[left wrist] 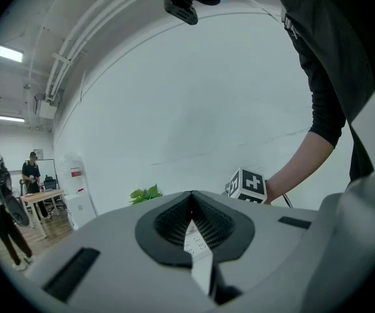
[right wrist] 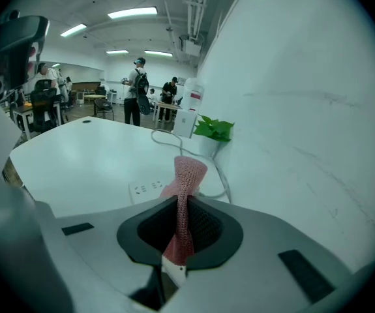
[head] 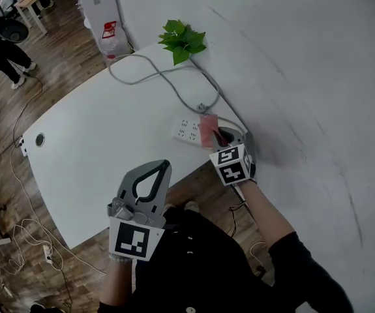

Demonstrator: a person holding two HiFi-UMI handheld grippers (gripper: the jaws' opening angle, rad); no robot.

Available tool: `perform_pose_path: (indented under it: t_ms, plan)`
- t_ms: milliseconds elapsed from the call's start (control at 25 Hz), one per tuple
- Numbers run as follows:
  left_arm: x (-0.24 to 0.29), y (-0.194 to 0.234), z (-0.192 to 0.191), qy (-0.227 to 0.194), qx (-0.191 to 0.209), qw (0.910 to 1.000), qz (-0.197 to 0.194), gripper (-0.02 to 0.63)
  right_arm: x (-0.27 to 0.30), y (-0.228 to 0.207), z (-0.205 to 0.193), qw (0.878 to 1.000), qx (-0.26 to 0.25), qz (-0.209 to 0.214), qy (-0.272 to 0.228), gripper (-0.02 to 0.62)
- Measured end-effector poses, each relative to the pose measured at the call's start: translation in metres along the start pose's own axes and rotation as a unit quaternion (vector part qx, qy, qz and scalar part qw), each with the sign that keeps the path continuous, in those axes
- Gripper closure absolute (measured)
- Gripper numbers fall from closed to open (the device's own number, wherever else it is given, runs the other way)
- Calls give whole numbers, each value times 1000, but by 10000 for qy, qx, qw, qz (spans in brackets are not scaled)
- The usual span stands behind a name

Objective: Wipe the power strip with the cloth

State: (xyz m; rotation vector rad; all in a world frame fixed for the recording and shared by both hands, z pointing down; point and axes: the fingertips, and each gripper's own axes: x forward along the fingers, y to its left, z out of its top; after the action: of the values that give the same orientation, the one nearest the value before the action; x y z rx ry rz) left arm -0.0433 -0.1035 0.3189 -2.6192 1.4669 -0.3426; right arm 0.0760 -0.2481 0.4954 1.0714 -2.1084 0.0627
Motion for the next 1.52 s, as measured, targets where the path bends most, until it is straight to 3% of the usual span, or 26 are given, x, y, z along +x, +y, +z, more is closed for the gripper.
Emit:
perform_pose_path:
  t_ms: [360,600,1040,1520]
  plan:
    - [-28,19,-10,172,-72,9987,476,592,26,82,47,9955,-401,800,-297,541]
    - [-44,31,-18,293,-138,9962,803,592,50,125,53,9907,-679,1159,-226,541]
    - [-58,39,-26,387,-145,9937,1045,592,83,121,15,9927,-702,901,395,541]
    - [-42,32,-22,320,-81,9962,808,593,81,97,-1,9951,-527,632,550,541]
